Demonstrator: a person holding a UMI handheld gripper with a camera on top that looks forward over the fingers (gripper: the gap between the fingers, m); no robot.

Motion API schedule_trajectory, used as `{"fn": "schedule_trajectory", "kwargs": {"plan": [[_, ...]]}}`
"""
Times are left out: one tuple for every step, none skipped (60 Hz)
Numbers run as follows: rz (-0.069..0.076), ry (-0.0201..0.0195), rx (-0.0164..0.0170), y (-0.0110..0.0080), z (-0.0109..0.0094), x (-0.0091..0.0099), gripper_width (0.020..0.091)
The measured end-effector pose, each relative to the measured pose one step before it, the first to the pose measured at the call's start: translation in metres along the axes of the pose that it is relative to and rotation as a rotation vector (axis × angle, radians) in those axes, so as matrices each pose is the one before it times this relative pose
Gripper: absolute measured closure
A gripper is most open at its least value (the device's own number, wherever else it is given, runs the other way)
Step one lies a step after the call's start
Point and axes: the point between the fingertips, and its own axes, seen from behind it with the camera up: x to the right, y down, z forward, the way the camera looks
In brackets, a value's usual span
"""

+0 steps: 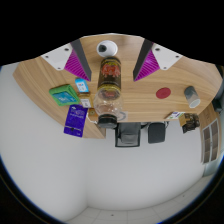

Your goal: Pour water

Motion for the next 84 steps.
{"fn": "schedule_trajectory", "kwargs": {"plan": [[0.0024,-0.00348,0.00237,-0.00099,0.00723,0.00184,0.0245],[0.0021,-0.00396,0.00204,-0.00067,0.00678,0.00148,0.0248],[0.0017,-0.00535,0.00272,-0.00079,0.00614,0.00083,0.0252],[-0.0005,-0.00252,0.00493,-0.00005,0.00433,-0.00189,0.0251],[0.0030,-0.01015,0.00087,-0.00143,0.00761,0.00193,0.0255],[-0.0010,-0.00119,0.00471,0.00036,0.00358,-0.00182,0.0259],[0.0001,-0.00315,0.00115,0.00003,0.00529,0.00071,0.0265],[-0.0006,-0.00200,-0.00094,0.00054,0.00510,0.00073,0.0274],[-0.0005,-0.00313,-0.00168,0.00093,0.00500,0.00009,0.0289],[-0.0001,-0.00510,0.00004,0.00034,0.00456,-0.00057,0.0305],[-0.0002,-0.00433,0.00209,-0.00061,0.00363,-0.00087,0.0322],[-0.0004,-0.00758,0.00470,-0.00102,0.00823,0.00313,0.0345],[-0.0013,0.00195,0.00443,0.00035,-0.00072,-0.00331,0.0366],[-0.0009,-0.00055,0.00329,0.00007,0.00171,-0.00082,0.0388],[0.0000,-0.00072,0.00346,-0.00015,0.00208,-0.00033,0.0411],[0.0005,-0.00163,0.00380,-0.00047,0.00219,-0.00021,0.0438],[0.0009,-0.00280,0.00485,-0.00067,0.00201,-0.00035,0.0471],[0.0013,-0.00287,0.00684,-0.00109,0.00207,0.00007,0.0511],[0.0020,0.00041,0.00799,-0.00145,0.00159,0.00116,0.0556],[-0.0010,0.00378,0.00921,-0.00150,0.00096,0.00101,0.0584],[0.0006,0.00041,0.00672,-0.00139,0.00176,0.00082,0.0585],[0.0021,0.00174,0.00292,0.00003,0.00080,0.00007,0.0591],[0.0013,0.00258,0.00377,-0.00037,-0.00021,0.00005,0.0603],[0.0022,0.00183,0.00378,-0.00025,-0.00022,0.00028,0.0606],[0.0026,0.00196,0.00613,-0.00072,-0.00017,0.00021,0.0625],[0.0017,0.00300,0.00563,-0.00054,-0.00032,0.00016,0.0627],[0.0015,0.00356,0.00396,-0.00015,-0.00016,0.00026,0.0649],[-0.0015,0.00250,0.00273,-0.00011,-0.00042,0.00006,0.0657],[-0.0028,0.00071,0.00279,-0.00026,0.00002,-0.00013,0.0673],[-0.0052,-0.00080,0.00210,-0.00010,0.00032,-0.00015,0.0685],[-0.0023,-0.00201,0.00214,0.00010,-0.00012,0.00101,0.0685],[-0.0028,0.00067,0.00029,-0.00063,0.00065,-0.00009,0.0711],[-0.0032,0.00192,0.00034,-0.00023,0.00076,0.00026,0.0713],[-0.0023,0.00271,-0.00270,0.00036,0.00023,0.00029,0.0712],[-0.0027,0.00125,-0.00217,0.00017,0.00049,0.00002,0.0712],[-0.0036,0.00091,-0.00221,0.00008,0.00083,-0.00007,0.0712],[-0.0034,0.00208,-0.00024,0.00052,0.00003,0.00010,0.0713],[-0.0021,0.00130,0.00096,-0.00020,0.00035,0.00046,0.0712],[-0.0019,0.00176,0.00456,-0.00065,0.00025,0.00035,0.0712],[-0.0029,0.00282,0.00514,-0.00090,0.00014,0.00049,0.0712],[-0.0054,0.00464,0.00392,-0.00129,0.00016,0.00032,0.0712],[-0.0073,0.00601,0.00330,-0.00208,0.00119,0.00037,0.0712],[-0.0090,0.00703,0.00250,-0.00308,0.00126,0.00000,0.0712],[-0.0102,0.00632,0.00159,-0.00321,0.00062,-0.00055,0.0713],[-0.0083,0.00608,-0.00989,-0.00730,-0.00440,-0.00518,0.0713],[-0.0093,0.01134,0.00452,-0.00327,-0.00069,-0.00277,0.0712],[-0.0071,0.00814,0.00278,-0.00418,-0.00052,-0.00128,0.0713],[-0.0084,0.00749,0.00217,-0.00443,-0.00035,-0.00155,0.0713],[-0.0113,0.00586,0.00186,-0.00462,-0.00055,-0.00218,0.0713],[-0.0121,0.00559,0.00287,-0.00510,-0.00070,-0.00236,0.0712],[-0.0115,0.00727,0.00529,-0.00614,-0.00068,-0.00239,0.0712],[-0.0118,0.00942,0.00689,-0.00676,-0.00081,-0.00181,0.0712],[-0.0133,0.00595,0.00690,-0.00690,0.00101,-0.00026,0.0712],[-0.0180,0.01039,0.00633,-0.00685,-0.00078,-0.00371,0.0712],[-0.0203,0.00690,0.00580,-0.00803,-0.00074,-0.00286,0.0713],[-0.0228,0.01166,0.00631,-0.00700,-0.00047,-0.00319,0.0713],[-0.0234,0.01226,0.00637,-0.00782,-0.00050,-0.00267,0.0714],[-0.0251,0.01468,0.00496,-0.00833,-0.00060,-0.00251,0.0712],[-0.0268,0.01607,0.00358,-0.00787,-0.00046,-0.00196,0.0712],[-0.0278,0.01668,0.00204,-0.00762,-0.00113,-0.00202,0.0711],[-0.0286,0.01562,0.00198,-0.00813,-0.00102,-0.00218,0.0712],[-0.0269,0.00836,0.00405,-0.00871,0.00017,-0.00046,0.0712],[-0.0296,0.01254,0.00404,-0.00895,-0.00089,-0.00298,0.0713],[-0.0317,0.01519,0.00567,-0.00900,-0.00269,-0.00348,0.0711],[-0.0343,0.01422,0.00573,-0.00902,-0.00057,-0.00317,0.0712],[-0.0371,0.01558,0.00467,-0.00878,-0.00068,-0.00300,0.0711],[-0.0397,0.01523,0.00438,-0.00865,-0.00092,-0.00258,0.0712],[-0.0409,0.01443,0.00503,-0.00937,-0.00094,-0.00306,0.0713],[-0.0427,0.01320,0.00727,-0.00964,-0.00023,-0.00386,0.0712],[-0.0433,0.01079,0.00786,-0.01019,0.00093,-0.00161,0.0713],[-0.0415,0.01416,0.00733,-0.00683,-0.00068,-0.00277,0.0713],[-0.0441,0.01463,0.00589,-0.00885,-0.00076,-0.00300,0.0712],[-0.0456,0.01317,0.00621,-0.00947,-0.00079,-0.00315,0.0712],[-0.0476,0.01163,0.00522,-0.00894,-0.00104,-0.00357,0.0713],[-0.0492,0.01143,0.00501,-0.00924,-0.00128,-0.00353,0.0713],[-0.0486,0.01069,0.00706,-0.01000,-0.00089,-0.00333,0.0711],[-0.0479,0.01057,0.00917,-0.01014,-0.00139,-0.00271,0.0712],[-0.0486,0.00982,0.00970,-0.00965,-0.00100,-0.00323,0.0712],[-0.0488,0.00242,0.01357,-0.00718,0.00211,-0.00024,0.0712],[-0.0529,0.01171,0.00453,-0.01130,-0.00276,-0.00536,0.0712],[-0.0517,0.00698,0.00939,-0.01011,-0.00122,-0.00356,0.0712],[-0.0503,0.00584,0.01030,-0.00998,-0.00076,-0.00374,0.0711],[-0.0481,0.00609,0.01070,-0.01002,-0.00105,-0.00319,0.0712],[-0.0459,0.00591,0.01108,-0.00963,-0.00070,-0.00308,0.0713]]}}
